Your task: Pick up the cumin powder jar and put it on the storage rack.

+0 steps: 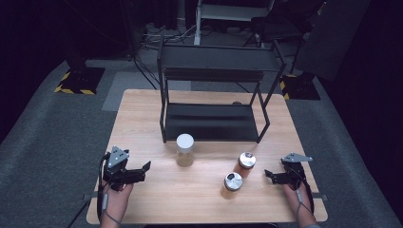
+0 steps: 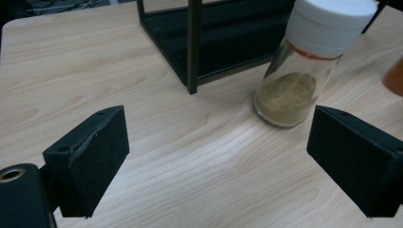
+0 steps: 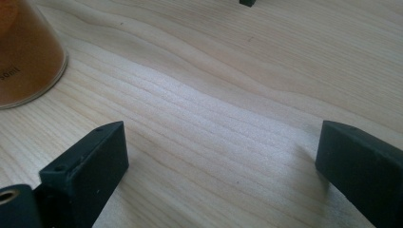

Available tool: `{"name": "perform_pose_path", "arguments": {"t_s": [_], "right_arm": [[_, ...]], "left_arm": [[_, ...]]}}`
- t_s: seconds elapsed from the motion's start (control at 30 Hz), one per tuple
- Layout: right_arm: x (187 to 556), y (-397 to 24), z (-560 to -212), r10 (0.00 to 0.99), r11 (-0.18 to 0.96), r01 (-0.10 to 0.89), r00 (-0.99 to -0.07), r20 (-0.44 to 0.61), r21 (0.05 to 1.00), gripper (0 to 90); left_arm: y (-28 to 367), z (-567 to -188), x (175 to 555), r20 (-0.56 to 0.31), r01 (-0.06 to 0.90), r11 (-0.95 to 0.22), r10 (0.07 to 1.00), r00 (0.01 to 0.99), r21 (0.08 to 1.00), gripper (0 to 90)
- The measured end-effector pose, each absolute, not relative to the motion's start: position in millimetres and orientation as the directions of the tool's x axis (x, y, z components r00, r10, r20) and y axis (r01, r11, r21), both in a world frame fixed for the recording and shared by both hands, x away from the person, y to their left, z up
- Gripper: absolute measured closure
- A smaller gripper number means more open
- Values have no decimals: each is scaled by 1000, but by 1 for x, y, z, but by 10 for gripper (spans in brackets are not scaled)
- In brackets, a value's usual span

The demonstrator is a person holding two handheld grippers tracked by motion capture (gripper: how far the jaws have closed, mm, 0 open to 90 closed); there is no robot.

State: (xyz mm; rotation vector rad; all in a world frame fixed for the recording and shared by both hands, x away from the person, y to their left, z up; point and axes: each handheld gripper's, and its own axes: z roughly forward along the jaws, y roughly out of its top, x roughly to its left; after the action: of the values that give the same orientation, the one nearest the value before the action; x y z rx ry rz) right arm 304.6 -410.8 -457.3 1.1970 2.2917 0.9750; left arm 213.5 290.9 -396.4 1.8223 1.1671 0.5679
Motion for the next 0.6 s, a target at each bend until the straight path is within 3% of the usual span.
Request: {"name": "perform_pose_path", "arguments": {"t_s": [0.6], "right_arm": [[303, -410, -457, 832, 389, 570, -555, -10, 724, 33]], "left_arm": [[260, -394, 251, -87, 447, -212, 824, 560, 869, 26]]}}
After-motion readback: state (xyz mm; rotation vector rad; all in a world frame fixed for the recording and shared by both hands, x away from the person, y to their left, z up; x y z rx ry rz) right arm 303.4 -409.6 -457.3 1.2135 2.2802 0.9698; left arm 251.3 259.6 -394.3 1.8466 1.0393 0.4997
